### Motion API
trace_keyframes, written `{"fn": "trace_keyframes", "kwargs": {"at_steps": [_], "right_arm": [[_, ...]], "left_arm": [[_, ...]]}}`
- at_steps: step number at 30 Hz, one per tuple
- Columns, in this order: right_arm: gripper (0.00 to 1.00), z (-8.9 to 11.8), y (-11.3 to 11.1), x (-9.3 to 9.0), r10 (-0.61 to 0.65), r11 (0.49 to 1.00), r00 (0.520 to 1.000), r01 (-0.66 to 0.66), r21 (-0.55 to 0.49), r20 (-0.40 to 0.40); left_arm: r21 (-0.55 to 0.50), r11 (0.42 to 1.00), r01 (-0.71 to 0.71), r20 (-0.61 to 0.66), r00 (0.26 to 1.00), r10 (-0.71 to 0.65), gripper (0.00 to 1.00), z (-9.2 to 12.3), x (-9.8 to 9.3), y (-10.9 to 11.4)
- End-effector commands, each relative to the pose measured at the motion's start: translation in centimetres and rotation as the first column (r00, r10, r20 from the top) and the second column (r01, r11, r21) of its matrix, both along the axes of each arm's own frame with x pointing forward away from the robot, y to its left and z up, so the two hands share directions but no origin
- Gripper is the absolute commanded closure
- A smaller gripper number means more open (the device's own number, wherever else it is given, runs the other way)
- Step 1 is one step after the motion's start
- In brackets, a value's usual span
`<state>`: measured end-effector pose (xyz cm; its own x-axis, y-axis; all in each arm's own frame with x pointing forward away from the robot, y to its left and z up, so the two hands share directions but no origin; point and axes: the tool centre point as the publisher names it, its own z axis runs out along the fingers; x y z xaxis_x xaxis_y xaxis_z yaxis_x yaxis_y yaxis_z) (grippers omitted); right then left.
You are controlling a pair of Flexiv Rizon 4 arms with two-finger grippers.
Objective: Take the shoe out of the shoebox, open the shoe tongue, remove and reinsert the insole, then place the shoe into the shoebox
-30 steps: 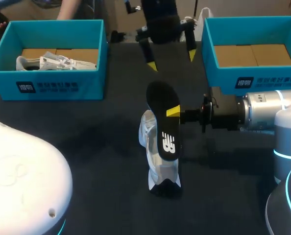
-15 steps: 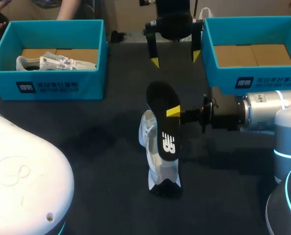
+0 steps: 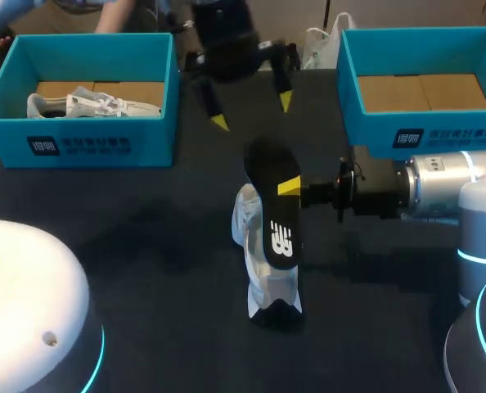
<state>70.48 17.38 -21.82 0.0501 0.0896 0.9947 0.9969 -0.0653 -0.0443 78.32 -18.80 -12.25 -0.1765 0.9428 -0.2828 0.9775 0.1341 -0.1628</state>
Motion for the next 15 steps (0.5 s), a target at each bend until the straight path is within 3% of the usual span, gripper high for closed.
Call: {"fn": "trace_keyframes", "kwargs": {"at_steps": [1, 10, 12, 15], "right_arm": [[1.0, 0.0, 0.2, 0.0, -0.002, 1.0, 1.0, 0.002, -0.002, 0.0], [1.0, 0.0, 0.2, 0.0, -0.002, 1.0, 1.0, 0.002, -0.002, 0.0], [1.0, 0.0, 0.2, 0.0, -0.002, 1.0, 1.0, 0.002, -0.002, 0.0], [1.0, 0.0, 0.2, 0.0, -0.002, 1.0, 1.0, 0.002, -0.002, 0.0]], "left_arm": [[-0.55, 0.827, -0.115, 0.012, 0.989, 0.146, 0.0, -0.9, -1.0, 3.3], [-0.569, 0.816, -0.102, 0.043, 0.987, 0.153, 0.0, -1.3, -1.2, 3.3], [-0.626, 0.774, -0.096, 0.025, 0.989, 0.143, 0.0, -2.2, -1.3, 3.7], [-0.749, 0.662, -0.041, 0.058, 0.99, 0.127, 0.0, -3.3, -1.2, 4.4]]}}
